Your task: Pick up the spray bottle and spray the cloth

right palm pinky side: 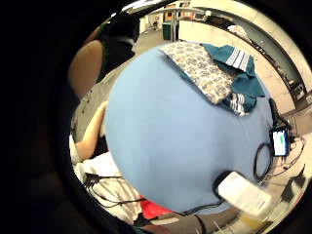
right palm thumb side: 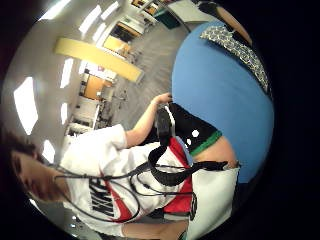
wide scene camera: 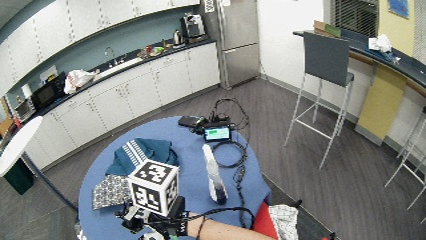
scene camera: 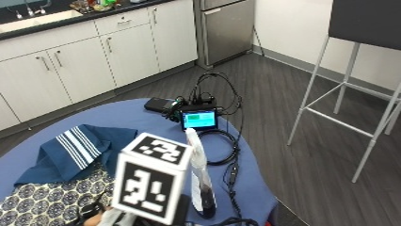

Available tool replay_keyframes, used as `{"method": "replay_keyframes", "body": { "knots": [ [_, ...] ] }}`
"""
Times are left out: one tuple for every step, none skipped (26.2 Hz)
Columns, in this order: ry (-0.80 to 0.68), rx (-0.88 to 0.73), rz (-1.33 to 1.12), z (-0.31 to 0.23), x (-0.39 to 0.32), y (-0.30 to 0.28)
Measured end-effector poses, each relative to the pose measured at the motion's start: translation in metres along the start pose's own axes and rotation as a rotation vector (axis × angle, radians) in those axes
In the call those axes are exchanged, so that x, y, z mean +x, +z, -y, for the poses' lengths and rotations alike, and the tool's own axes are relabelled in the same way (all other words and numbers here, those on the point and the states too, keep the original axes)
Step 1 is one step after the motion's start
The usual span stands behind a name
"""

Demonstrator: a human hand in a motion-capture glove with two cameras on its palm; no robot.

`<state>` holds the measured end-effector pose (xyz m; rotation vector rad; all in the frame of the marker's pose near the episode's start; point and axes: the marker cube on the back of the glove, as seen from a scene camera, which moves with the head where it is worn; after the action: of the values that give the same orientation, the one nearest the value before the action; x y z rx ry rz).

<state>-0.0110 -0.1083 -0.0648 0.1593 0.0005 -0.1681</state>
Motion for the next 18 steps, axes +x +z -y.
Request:
{"method": "replay_keyframes", "body": {
  "knots": [
    [0.003,0.038,-0.010,-0.014,0.000,-0.014],
    [0.014,0.075,-0.023,-0.030,0.002,-0.027],
    [0.033,0.108,-0.036,-0.047,0.006,-0.038],
    [0.058,0.139,-0.047,-0.065,0.011,-0.049],
    [0.087,0.167,-0.054,-0.084,0.017,-0.057],
    [0.123,0.193,-0.056,-0.103,0.025,-0.063],
    [0.163,0.219,-0.049,-0.121,0.034,-0.068],
    [0.208,0.246,-0.035,-0.139,0.045,-0.071],
    [0.256,0.275,-0.012,-0.155,0.056,-0.073],
    [0.303,0.304,0.016,-0.169,0.069,-0.074],
    [0.348,0.331,0.048,-0.181,0.082,-0.074],
    [0.388,0.354,0.085,-0.189,0.095,-0.072],
    [0.423,0.371,0.128,-0.193,0.107,-0.070],
    [0.452,0.382,0.182,-0.194,0.118,-0.066],
    [0.476,0.386,0.245,-0.193,0.129,-0.061],
    [0.493,0.384,0.313,-0.190,0.140,-0.055],
    [0.501,0.380,0.378,-0.186,0.153,-0.047],
    [0.502,0.375,0.438,-0.182,0.165,-0.039]
  ]
}}
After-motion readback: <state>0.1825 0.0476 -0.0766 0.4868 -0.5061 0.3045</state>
